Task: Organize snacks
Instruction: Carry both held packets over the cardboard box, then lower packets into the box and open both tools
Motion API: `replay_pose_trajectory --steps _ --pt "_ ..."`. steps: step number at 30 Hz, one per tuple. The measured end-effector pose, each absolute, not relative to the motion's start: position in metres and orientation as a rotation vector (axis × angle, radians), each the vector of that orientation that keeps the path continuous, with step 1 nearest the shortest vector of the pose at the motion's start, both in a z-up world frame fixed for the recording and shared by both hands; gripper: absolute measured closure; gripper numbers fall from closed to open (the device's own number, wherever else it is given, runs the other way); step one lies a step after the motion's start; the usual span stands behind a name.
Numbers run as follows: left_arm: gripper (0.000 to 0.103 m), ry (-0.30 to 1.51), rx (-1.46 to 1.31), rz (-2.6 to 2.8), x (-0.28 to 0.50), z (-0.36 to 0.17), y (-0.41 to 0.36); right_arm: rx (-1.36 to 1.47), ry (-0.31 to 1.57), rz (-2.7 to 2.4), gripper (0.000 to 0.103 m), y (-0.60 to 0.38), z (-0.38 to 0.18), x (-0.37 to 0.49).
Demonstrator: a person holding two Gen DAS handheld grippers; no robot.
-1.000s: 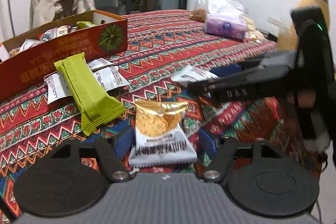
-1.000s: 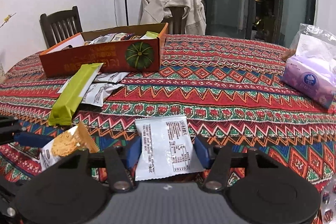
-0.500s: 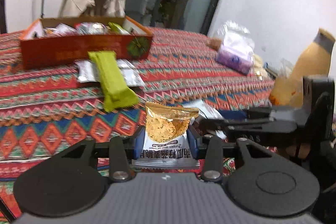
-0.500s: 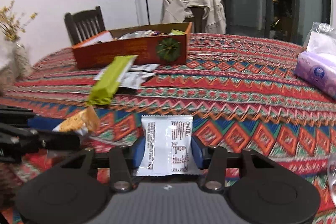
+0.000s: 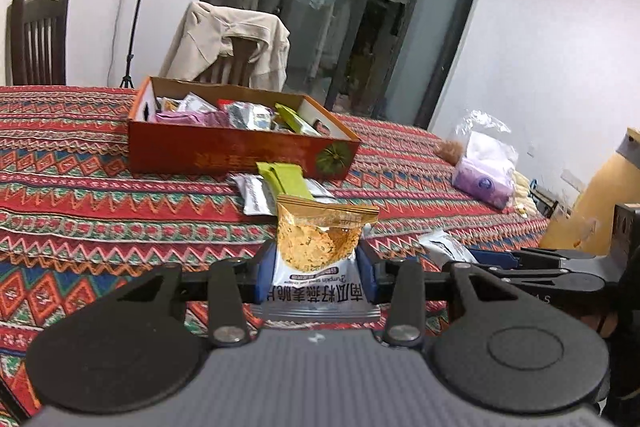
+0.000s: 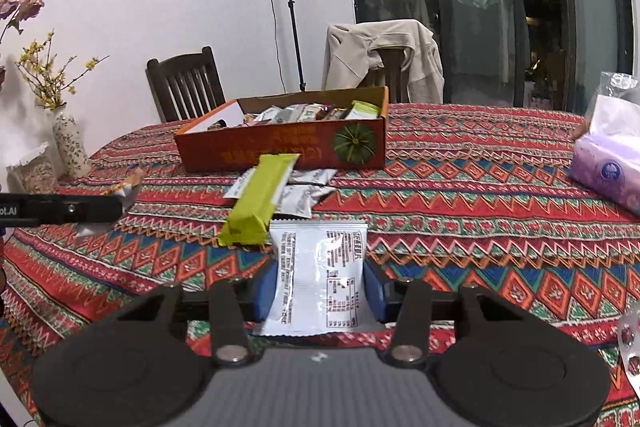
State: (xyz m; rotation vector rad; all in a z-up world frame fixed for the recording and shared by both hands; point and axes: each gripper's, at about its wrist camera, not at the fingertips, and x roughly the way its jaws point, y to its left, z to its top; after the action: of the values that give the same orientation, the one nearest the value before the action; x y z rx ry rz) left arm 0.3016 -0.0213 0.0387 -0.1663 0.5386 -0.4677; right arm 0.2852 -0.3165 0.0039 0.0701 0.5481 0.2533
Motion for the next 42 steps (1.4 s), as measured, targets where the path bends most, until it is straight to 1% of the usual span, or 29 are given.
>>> replay_pose_trajectory --steps 3,7,12,15,20,26,29,31,34,36,37,38,40,42 --pt "0.060 0.523 -0.171 -0.450 0.313 0.046 -0.007 0.056 0.541 0.261 0.058 -0.308 0.010 0.289" --pt "0.060 0.485 -0.156 -0.442 0.342 0.068 0.010 0.035 0.489 0.299 0.058 -0.301 0.035 0.300" --pt "0.060 0.461 -0.083 -0.395 0.408 0.092 0.017 -0.023 0.402 0.334 0.058 -0.290 0.078 0.337" --pt "0.060 0.508 -0.106 -0.379 0.460 0.094 0.021 -0.026 0.387 0.363 0.058 -0.282 0.096 0.380" --pt "0.060 0.586 -0.120 -0.334 0.538 0.078 0.021 -0.034 0.467 0.347 0.058 -0.265 0.100 0.472" --pt "0.059 0.665 -0.096 -0.263 0.591 0.046 0.020 -0.127 0.614 0.209 0.058 -0.243 0.064 0.572" --pt "0.046 0.679 -0.102 -0.273 0.597 0.037 0.020 -0.207 0.678 0.164 0.058 -0.226 0.039 0.600" --pt "0.035 0.671 -0.096 -0.281 0.596 0.034 0.019 -0.279 0.717 0.157 0.057 -0.210 0.023 0.611" --pt "0.034 0.665 -0.084 -0.291 0.591 0.034 0.021 -0.289 0.722 0.169 0.056 -0.199 0.016 0.621" --pt "0.032 0.661 -0.082 -0.290 0.587 0.035 0.024 -0.245 0.728 0.235 0.057 -0.198 0.019 0.620" --pt "0.032 0.659 -0.084 -0.287 0.584 0.037 0.026 -0.221 0.735 0.251 0.055 -0.200 0.020 0.621" --pt "0.032 0.656 -0.090 -0.289 0.581 0.039 0.028 -0.208 0.734 0.258 0.048 -0.201 0.021 0.619" --pt "0.030 0.650 -0.098 -0.283 0.575 0.046 0.031 -0.189 0.732 0.267 0.041 -0.205 0.024 0.615" --pt "0.029 0.637 -0.098 -0.282 0.568 0.053 0.033 -0.168 0.716 0.276 0.041 -0.210 0.031 0.607"
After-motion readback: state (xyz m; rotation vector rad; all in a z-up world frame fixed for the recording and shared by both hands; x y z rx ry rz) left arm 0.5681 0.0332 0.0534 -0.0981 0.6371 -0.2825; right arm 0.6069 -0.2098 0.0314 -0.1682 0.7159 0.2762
